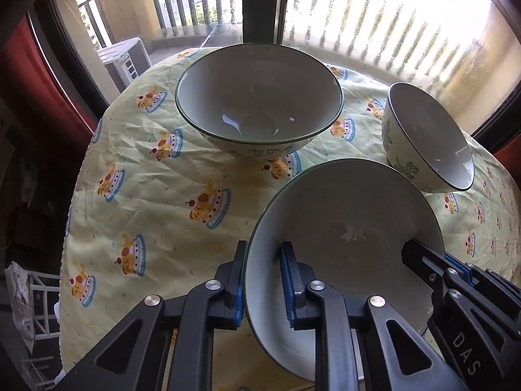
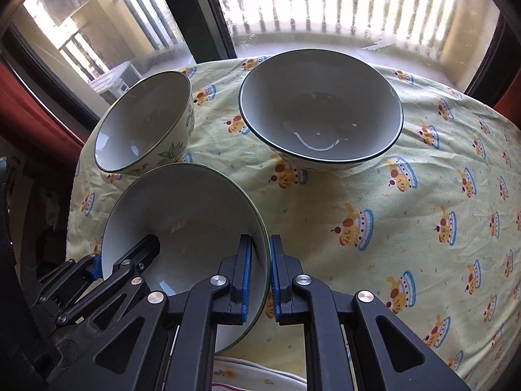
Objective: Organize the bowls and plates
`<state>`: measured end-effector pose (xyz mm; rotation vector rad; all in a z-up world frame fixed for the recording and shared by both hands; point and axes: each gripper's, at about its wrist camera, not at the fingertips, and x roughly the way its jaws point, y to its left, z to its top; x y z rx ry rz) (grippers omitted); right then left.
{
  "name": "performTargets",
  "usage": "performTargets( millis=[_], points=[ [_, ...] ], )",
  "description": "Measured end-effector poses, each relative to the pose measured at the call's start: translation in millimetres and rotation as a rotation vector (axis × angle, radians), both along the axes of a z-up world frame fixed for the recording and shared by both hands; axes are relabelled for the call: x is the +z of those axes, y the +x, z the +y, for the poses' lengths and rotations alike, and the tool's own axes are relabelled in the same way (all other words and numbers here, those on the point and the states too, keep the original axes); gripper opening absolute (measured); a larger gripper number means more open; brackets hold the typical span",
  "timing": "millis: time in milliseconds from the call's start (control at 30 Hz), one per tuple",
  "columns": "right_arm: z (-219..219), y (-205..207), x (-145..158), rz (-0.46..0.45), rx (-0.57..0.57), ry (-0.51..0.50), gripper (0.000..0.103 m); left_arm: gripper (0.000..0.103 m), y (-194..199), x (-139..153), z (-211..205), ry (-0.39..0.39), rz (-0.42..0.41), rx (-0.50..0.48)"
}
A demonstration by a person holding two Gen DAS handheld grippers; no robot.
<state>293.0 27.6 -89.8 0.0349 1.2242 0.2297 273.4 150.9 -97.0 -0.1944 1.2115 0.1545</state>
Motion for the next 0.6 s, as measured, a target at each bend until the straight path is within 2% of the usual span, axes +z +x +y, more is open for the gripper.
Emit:
performTargets(
  millis=[300,467,600],
  points=[
    [-8.7,-14.7,20.2,-0.026,-0.024,-0.018,0.013,0.017,-15.6,19.9,-14.1,-0.018,-0.022,-0.051],
    [-21.9,-35.3,42.3,-0.083,-0.057,-0.050,0.013,0.017,-32.6,38.5,-32.1,-0.018,-0.085,-0.124],
    [-39.2,-55.6,53.6,-0.095,-0.108,-0.045,0.013,0.017,-50.2,52.3,-47.1,-0.009,-0.129,-0.178]
  ],
)
